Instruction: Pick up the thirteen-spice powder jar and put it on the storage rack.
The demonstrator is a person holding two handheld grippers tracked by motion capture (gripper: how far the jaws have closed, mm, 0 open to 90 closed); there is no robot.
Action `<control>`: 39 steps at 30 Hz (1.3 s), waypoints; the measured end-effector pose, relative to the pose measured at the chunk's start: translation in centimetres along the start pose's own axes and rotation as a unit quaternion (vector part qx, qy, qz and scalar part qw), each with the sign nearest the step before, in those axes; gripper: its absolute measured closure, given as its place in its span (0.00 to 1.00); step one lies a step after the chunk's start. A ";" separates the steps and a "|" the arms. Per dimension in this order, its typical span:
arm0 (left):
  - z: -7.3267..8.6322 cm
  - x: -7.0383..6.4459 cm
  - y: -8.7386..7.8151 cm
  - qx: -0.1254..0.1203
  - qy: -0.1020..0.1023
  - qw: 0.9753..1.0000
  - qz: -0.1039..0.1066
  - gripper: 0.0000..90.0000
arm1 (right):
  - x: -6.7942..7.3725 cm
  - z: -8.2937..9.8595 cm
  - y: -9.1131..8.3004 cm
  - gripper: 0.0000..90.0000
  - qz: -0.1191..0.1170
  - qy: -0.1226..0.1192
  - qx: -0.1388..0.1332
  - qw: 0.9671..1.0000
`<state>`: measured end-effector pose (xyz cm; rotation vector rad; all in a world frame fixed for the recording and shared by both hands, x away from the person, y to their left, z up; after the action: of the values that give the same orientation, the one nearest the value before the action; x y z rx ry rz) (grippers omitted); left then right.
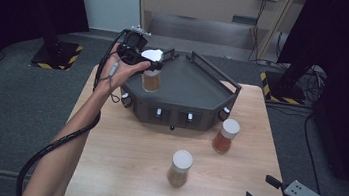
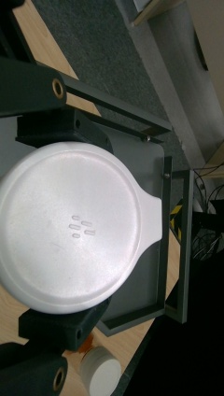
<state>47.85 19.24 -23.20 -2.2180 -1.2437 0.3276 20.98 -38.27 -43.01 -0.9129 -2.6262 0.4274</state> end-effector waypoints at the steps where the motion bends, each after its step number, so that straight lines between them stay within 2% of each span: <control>1: 0.0 0.0 0.1 0.001 -0.001 1.000 -0.002 0.33 | 0.0 0.0 0.0 0.02 0.000 0.000 0.000 1.000; 15: 0.2 0.4 3.2 0.023 -0.019 0.999 -0.035 0.33 | 0.0 0.0 0.0 0.02 -0.005 -0.001 0.001 1.000; 39: 1.5 0.6 5.6 0.042 -0.029 0.998 -0.025 0.33 | -0.1 0.1 0.0 0.02 -0.009 0.001 0.001 1.000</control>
<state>51.40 18.04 -27.65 -2.1167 -1.2899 0.4193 21.06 -38.34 -43.09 -0.8876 -2.6296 0.4230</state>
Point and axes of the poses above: each handheld gripper's, and its own axes: y roughly forward along the jaws, z roughly out of its underside, x roughly to its left, the point moved 7 cm from there along y, roughly forward along the jaws, and after that the axes turned 9 degrees about -z, right-handed, at the moved point
